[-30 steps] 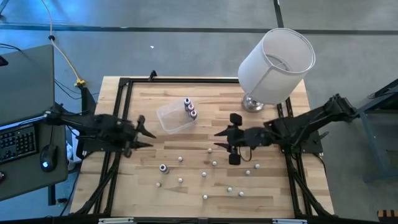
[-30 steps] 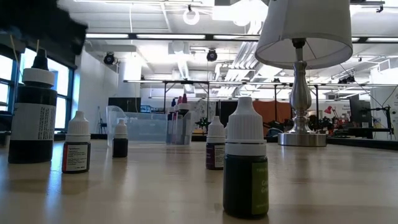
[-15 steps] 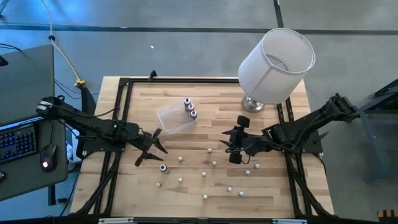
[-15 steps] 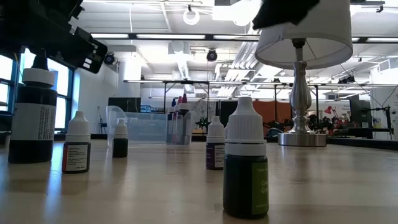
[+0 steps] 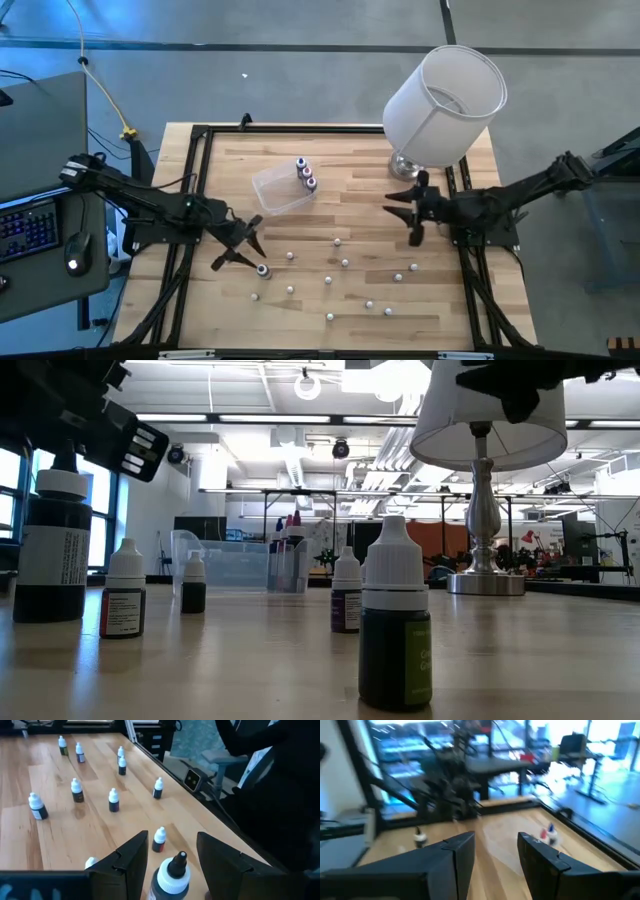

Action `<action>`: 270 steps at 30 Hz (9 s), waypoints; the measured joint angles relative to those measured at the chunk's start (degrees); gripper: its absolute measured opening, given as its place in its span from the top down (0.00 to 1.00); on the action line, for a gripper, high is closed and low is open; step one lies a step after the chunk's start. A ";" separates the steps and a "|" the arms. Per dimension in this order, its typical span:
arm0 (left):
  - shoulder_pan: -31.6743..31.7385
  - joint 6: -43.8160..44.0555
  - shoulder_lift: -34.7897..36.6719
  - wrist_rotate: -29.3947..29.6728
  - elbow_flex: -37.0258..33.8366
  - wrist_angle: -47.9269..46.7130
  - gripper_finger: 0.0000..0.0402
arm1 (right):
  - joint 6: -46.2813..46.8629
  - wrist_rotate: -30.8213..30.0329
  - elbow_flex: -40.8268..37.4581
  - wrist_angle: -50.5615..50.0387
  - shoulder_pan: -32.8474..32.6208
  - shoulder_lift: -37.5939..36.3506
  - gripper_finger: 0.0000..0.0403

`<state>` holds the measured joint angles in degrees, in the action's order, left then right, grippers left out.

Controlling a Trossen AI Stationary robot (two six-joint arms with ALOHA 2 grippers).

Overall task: Pick & Place food coloring
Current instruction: Put the big black food coloring bottle into the transparent bin, then put the small red food coloring bottle into the transparent bin

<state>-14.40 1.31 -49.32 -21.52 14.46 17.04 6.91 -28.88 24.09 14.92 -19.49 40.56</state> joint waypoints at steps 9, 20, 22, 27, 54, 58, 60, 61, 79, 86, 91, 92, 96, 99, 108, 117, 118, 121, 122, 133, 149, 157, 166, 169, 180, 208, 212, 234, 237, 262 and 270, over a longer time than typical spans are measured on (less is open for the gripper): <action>-0.02 -1.43 -10.08 -3.83 0.09 7.21 0.58 | -8.42 9.74 -3.38 5.86 -0.02 -3.84 0.65; 0.03 -3.22 -12.46 -4.93 0.11 9.83 0.74 | -8.38 10.18 -3.38 5.90 -0.04 -3.81 0.65; 0.01 -3.22 -12.46 -6.88 0.11 9.83 0.79 | -8.41 10.18 -3.38 5.90 -0.03 -3.80 0.65; 0.00 -3.20 -12.36 -6.61 0.20 8.28 0.90 | -8.41 10.20 -3.38 5.90 -0.04 -3.78 0.65; 0.09 -5.78 -12.39 -0.89 0.09 7.21 0.90 | -8.30 10.20 -3.38 5.87 -0.04 -3.78 0.65; 0.12 -6.29 -12.50 5.29 0.16 9.79 0.93 | -8.27 10.20 -3.38 5.87 -0.04 -3.78 0.65; 0.16 -7.27 -12.50 8.78 1.78 10.14 0.93 | -8.27 10.20 -3.38 5.87 -0.04 -3.78 0.65; 0.16 -7.67 -12.39 10.72 2.86 10.52 0.93 | -8.27 10.18 -3.38 5.87 -0.04 -3.78 0.65; 5.01 -7.14 -12.00 51.36 24.56 -11.44 0.91 | -8.32 9.36 -3.38 5.92 -0.03 -3.77 0.65; 21.61 -2.23 -14.24 39.10 22.60 -10.71 0.91 | -8.41 9.35 -3.38 5.92 -0.04 -3.78 0.65; 31.16 0.40 -16.62 34.68 20.35 -9.73 0.91 | -8.45 9.35 -3.38 5.94 -0.02 -3.76 0.65; 32.34 1.02 -17.35 33.37 19.80 -9.73 0.91 | -8.45 9.34 -3.38 5.92 -0.03 -3.76 0.65; 34.75 1.46 -21.40 29.99 18.42 -6.42 0.91 | -8.45 9.33 -3.38 5.92 -0.02 -3.76 0.65; 35.52 1.48 -23.87 29.62 17.55 -1.56 0.91 | -8.43 9.33 -3.38 5.92 -0.02 -3.76 0.65; 35.39 1.57 -30.30 31.24 17.51 4.32 0.85 | -8.30 9.33 -3.38 5.92 -0.02 -3.76 0.65; 35.39 1.59 -30.60 33.03 17.55 4.00 0.77 | -8.34 9.34 -3.38 5.92 -0.02 -3.76 0.65; 35.39 1.59 -30.60 33.03 17.55 4.00 0.76 | -8.30 9.34 -3.38 5.92 -0.02 -3.77 0.65; 35.39 1.59 -30.62 32.96 17.61 4.04 0.75 | -8.30 9.34 -3.38 5.92 -0.03 -3.77 0.65; 35.39 1.59 -30.64 32.81 17.79 3.87 0.75 | -8.30 9.35 -3.38 5.92 -0.02 -3.77 0.65; 35.39 1.57 -30.77 32.79 18.91 3.28 0.75 | -8.27 9.35 -3.38 5.92 -0.04 -3.76 0.65; 35.11 -5.65 -22.22 35.13 22.38 -1.46 0.65 | -8.27 9.33 -3.38 5.94 -0.02 -3.78 0.65; 27.70 -1.36 -10.44 17.41 31.26 -28.85 0.65 | -8.23 9.34 -3.38 5.90 -0.03 -3.76 0.65; 4.24 13.29 -16.85 26.60 30.07 -34.66 0.65 | -4.58 9.49 -3.36 5.90 -0.03 -3.78 0.65; -0.15 18.29 -21.34 33.65 31.98 -33.94 0.65 | -4.17 9.35 -3.36 5.90 -0.03 -3.76 0.65; -1.00 24.62 -40.91 31.71 42.95 -36.11 0.65 | -5.91 9.07 -3.36 5.90 -0.02 -3.76 0.65; 1.64 28.41 -57.81 29.01 50.58 -42.18 0.65 | -5.89 8.84 -3.36 5.46 -0.02 -3.78 0.65; 1.64 27.31 -57.79 28.87 50.53 -42.56 0.65 | -5.88 8.46 -3.36 5.47 0.00 -3.76 0.65; 1.13 35.35 -43.91 44.43 65.38 -106.99 0.65 | -4.92 8.04 -3.36 4.55 0.00 -3.70 0.65; 0.88 35.22 -35.42 40.42 60.52 -103.75 0.65 | -4.41 8.02 -3.36 4.20 0.00 -3.70 0.65; 0.16 52.75 -4.19 38.97 15.56 -63.65 0.65 | -8.91 1.30 -3.36 5.96 -0.02 -3.81 0.65; 0.13 54.51 -11.10 36.76 15.54 -61.64 0.65 | -14.57 -7.81 -3.36 5.98 -0.02 -3.81 0.65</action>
<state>-14.26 55.81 -60.42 15.25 30.00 -44.60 -7.66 -36.69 20.73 20.91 -19.51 36.75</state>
